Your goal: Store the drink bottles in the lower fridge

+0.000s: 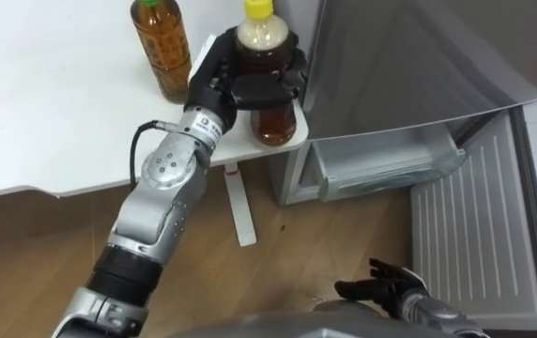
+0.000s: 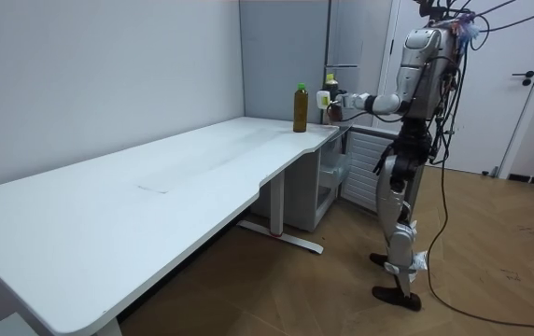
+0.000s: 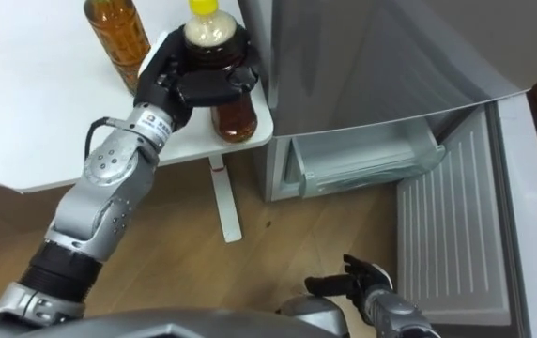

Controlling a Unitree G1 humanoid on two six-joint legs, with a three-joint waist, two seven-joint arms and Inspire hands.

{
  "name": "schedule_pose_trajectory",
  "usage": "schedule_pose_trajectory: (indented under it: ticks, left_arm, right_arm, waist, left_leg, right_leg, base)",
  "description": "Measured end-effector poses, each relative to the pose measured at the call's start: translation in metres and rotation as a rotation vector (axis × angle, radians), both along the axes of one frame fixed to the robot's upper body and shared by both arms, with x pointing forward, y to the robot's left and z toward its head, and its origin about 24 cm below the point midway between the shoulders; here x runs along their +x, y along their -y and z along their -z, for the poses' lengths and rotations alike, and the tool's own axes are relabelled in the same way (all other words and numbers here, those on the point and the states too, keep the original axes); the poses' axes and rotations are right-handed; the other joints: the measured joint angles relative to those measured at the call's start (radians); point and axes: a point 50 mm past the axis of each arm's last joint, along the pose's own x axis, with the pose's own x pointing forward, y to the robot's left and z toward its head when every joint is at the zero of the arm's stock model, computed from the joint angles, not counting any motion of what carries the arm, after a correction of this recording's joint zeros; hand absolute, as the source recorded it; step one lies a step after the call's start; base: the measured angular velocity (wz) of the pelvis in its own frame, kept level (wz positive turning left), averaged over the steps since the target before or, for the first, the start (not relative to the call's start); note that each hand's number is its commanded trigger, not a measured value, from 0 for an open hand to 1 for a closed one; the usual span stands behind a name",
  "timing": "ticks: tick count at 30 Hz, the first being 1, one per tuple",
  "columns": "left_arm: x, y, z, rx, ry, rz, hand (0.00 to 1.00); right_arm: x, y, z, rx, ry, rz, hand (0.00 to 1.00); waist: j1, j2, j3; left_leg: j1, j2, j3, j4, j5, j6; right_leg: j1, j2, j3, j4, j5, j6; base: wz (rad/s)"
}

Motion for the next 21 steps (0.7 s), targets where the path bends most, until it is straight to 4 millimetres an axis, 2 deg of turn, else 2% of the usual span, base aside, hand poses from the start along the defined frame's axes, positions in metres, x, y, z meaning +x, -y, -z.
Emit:
schedule_pose_trajectory:
  ticks: [5,13,21]
  left_arm:
    - [-0.005,0.013,-0.004,-0.078,0.001,0.109,1.00]
    - [-0.013,0.029,-0.008,-0.086,0.039,0.261,1.00]
    - [-0.022,0.045,-0.006,-0.085,0.036,0.370,1.00]
  right_arm:
    - [0.002,-0.002,-0.001,0.018,0.010,-0.012,0.00]
    - [0.005,-0.006,-0.001,0.050,0.017,-0.059,0.00]
    - [0.017,-0.017,-0.005,0.059,0.066,-0.152,0.00]
  waist:
    - [0.001,-0.001,0.0000]
    - [0.003,-0.005,-0.0035]
    - [0.003,-0.005,-0.0032]
  left_leg:
    - [-0.002,0.000,0.002,0.000,0.000,0.000]
    - [-0.018,-0.001,0.008,0.014,0.000,0.000]
    - [-0.016,0.000,0.037,0.015,0.000,0.000]
  right_leg:
    - [-0.001,-0.001,-0.005,0.000,0.000,0.000]
    - [-0.023,-0.004,-0.002,0.014,0.000,0.000]
    - [-0.030,0.005,0.023,0.022,0.002,-0.003]
  base:
    - [0.01]
    - [0.00]
    - [-0.09]
